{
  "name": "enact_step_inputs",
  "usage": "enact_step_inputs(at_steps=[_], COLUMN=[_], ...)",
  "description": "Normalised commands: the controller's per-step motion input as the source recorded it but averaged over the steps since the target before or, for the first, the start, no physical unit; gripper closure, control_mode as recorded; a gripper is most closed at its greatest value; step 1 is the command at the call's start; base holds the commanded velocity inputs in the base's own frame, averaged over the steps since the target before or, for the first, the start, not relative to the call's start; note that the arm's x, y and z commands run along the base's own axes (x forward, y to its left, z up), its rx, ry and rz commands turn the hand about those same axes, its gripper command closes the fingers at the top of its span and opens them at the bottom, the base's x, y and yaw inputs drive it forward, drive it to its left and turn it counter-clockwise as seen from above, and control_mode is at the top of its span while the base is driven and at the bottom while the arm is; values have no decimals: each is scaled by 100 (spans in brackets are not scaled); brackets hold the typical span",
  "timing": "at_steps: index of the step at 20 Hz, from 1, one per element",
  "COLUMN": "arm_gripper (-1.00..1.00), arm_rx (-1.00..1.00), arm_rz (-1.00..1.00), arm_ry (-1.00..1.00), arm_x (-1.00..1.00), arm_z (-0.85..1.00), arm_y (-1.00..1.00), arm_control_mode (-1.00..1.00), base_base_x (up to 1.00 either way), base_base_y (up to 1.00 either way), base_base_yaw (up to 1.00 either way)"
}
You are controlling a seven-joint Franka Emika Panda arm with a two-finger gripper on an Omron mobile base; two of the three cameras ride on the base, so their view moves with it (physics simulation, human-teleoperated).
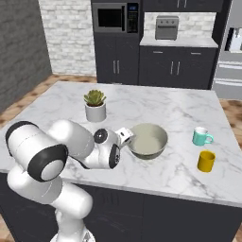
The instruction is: Clear the mugs and bowl far away from the sink.
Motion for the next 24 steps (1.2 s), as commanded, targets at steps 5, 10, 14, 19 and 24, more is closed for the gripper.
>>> enact_step_inputs(at_steps=[5,10,14,19,24], arm_gripper=[-100,-100,-100,-100,-100], arm_rx=[-4,-5,-6,-3,0], arm_rz=[-15,-15,-15,-4,-4], arm_ry=[-15,-20,-24,-36,-69], arm_x=[2,2,-34,-100,-100], arm_z=[98,100,100,100,20], arm_y=[59,65,68,45,-8], arm_control_mode=[-100,-100,-100,-100,-100], base_base_x=[0,0,0,0,0], base_base_y=[0,0,0,0,0], base_base_yaw=[0,0,0,0,0])
